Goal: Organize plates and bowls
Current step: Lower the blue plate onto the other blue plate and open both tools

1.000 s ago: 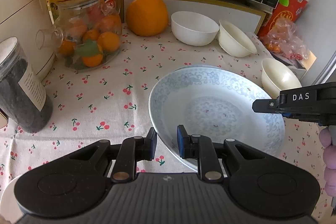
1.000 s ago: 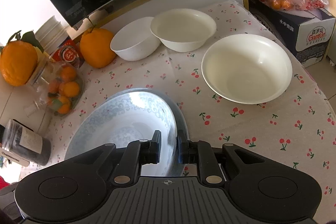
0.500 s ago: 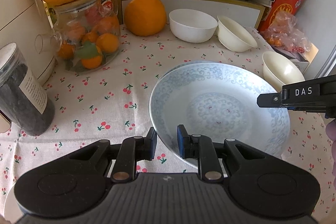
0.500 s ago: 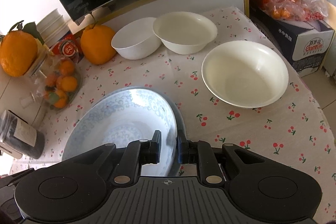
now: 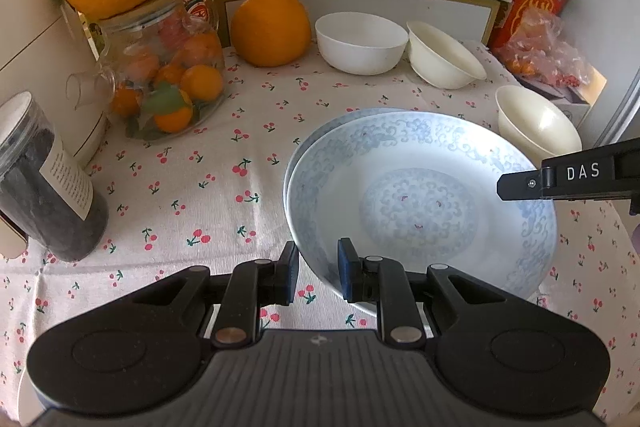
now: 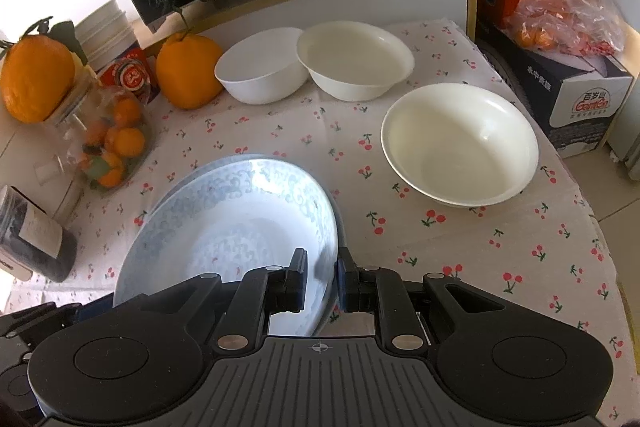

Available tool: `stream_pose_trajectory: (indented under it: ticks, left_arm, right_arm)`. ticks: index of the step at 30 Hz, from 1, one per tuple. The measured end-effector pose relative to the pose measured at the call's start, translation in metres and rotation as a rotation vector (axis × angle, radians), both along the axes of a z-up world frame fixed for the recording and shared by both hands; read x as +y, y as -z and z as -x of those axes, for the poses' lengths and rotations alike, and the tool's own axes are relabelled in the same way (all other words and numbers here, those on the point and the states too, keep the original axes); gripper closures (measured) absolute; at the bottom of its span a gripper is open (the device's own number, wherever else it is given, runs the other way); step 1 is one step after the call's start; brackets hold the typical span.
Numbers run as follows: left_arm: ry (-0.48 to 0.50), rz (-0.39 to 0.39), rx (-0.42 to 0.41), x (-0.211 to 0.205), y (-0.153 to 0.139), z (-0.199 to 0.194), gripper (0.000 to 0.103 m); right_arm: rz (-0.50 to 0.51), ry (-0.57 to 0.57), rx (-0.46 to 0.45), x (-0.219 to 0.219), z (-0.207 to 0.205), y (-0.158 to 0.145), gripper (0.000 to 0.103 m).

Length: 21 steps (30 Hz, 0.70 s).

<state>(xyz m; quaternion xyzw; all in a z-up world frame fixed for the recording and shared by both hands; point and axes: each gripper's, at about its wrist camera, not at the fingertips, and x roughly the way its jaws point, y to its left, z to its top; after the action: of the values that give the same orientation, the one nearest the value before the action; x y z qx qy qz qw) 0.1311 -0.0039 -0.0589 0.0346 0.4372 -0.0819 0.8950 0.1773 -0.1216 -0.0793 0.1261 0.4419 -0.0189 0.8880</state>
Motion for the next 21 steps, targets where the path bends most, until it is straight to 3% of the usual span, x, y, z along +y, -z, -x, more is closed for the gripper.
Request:
stream_pose_trajectory:
  ticks: [7,21]
  left_arm:
    - [0.003,-0.017,0.0,-0.002,-0.001,0.002,0.084]
    - [0.012,-0.031,-0.007,-0.003,-0.001,0.003,0.085]
  right_arm:
    - [0.11,-0.039,0.03,0.015,0.005,-0.002,0.087]
    - [0.198,-0.083,0.076,0.029,0.005,0.003,0.087]
